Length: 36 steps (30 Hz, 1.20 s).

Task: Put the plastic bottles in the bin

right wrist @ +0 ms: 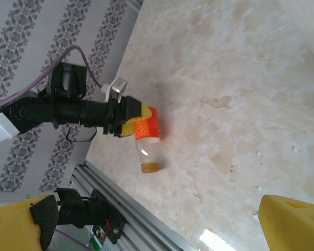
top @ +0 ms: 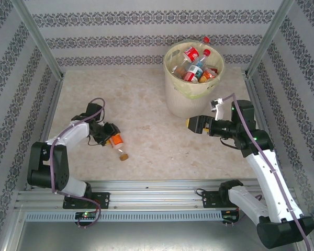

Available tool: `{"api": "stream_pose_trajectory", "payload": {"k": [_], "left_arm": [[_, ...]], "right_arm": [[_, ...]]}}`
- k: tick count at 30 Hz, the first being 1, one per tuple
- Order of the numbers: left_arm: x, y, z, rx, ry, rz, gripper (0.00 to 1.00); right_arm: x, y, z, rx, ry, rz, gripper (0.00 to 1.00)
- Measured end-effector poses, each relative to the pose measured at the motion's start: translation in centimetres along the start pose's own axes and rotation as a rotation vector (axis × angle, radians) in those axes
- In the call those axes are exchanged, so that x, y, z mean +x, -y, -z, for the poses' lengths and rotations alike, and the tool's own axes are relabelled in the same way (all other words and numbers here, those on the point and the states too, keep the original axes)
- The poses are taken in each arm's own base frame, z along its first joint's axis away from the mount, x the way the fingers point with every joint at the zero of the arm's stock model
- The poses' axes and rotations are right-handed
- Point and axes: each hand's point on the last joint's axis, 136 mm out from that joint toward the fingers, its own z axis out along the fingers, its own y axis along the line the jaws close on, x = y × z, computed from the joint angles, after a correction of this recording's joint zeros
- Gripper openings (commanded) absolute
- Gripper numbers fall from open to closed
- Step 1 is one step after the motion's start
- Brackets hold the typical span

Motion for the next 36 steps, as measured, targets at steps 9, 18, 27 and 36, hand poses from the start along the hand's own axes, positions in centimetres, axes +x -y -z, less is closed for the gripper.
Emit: {"api": "stream_pose_trajectory", "payload": {"k": [9, 18, 27, 36], "left_arm": [[2.5, 9.0, 0.5, 0.191, 0.029, -0.1, 0.4], [4.4, 17.0, 4.7, 0.451, 0.115, -0.174, 0.39], [3.6, 19.7, 7.8, 0.604, 0.178, -0.106, 0.39], [3.8, 20.3, 7.4, 0.634, 0.133, -0.051, 0.39]], "right_arm": [[3.0, -2.3, -3.5, -0.051, -0.144, 0.05, 0.97], [5.4, -3.1, -8.0, -0.08, -0.28, 0.044, 0.9], [8.0, -2.4, -10.7, -0.067, -0.406, 0.016, 0.87], [7.8, -3.2, -11.4, -0.083, -0.411, 0.032, 0.75]]}}
